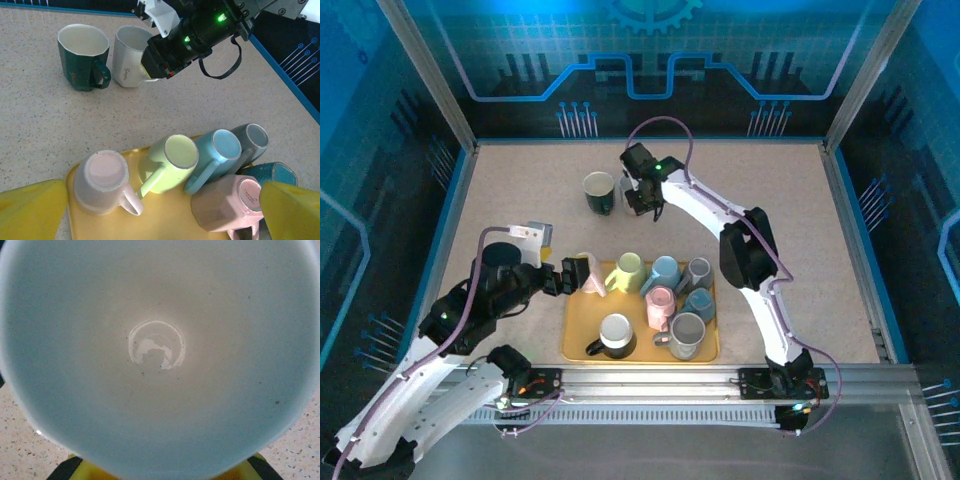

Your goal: Turn the mug right side up

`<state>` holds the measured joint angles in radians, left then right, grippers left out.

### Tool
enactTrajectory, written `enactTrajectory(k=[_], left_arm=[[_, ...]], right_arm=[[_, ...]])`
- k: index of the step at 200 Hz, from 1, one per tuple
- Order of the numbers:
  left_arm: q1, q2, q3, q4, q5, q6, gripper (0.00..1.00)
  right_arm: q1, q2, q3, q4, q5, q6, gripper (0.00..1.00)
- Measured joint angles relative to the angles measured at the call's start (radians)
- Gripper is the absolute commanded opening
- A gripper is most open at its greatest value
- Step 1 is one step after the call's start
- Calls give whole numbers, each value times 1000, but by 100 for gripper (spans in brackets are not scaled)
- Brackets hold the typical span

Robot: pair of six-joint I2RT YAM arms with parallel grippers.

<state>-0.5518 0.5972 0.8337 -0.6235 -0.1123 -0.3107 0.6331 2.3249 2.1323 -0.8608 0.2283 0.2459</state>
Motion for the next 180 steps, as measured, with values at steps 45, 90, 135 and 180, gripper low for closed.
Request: enactTrajectory(k=[45, 90, 135, 180], left_arm=[[0, -2, 0, 1, 0, 0, 99], [0, -3, 0, 1, 0, 0, 99], [0, -3, 0, 1, 0, 0, 99], [0, -3, 0, 0, 0, 0, 99]], right_arm=[[11, 37, 43, 0, 3, 1, 4], [14, 39, 50, -10, 3, 15, 25], [15, 37, 39, 6, 0, 19, 37], [15, -29, -35, 35, -8, 24, 58]])
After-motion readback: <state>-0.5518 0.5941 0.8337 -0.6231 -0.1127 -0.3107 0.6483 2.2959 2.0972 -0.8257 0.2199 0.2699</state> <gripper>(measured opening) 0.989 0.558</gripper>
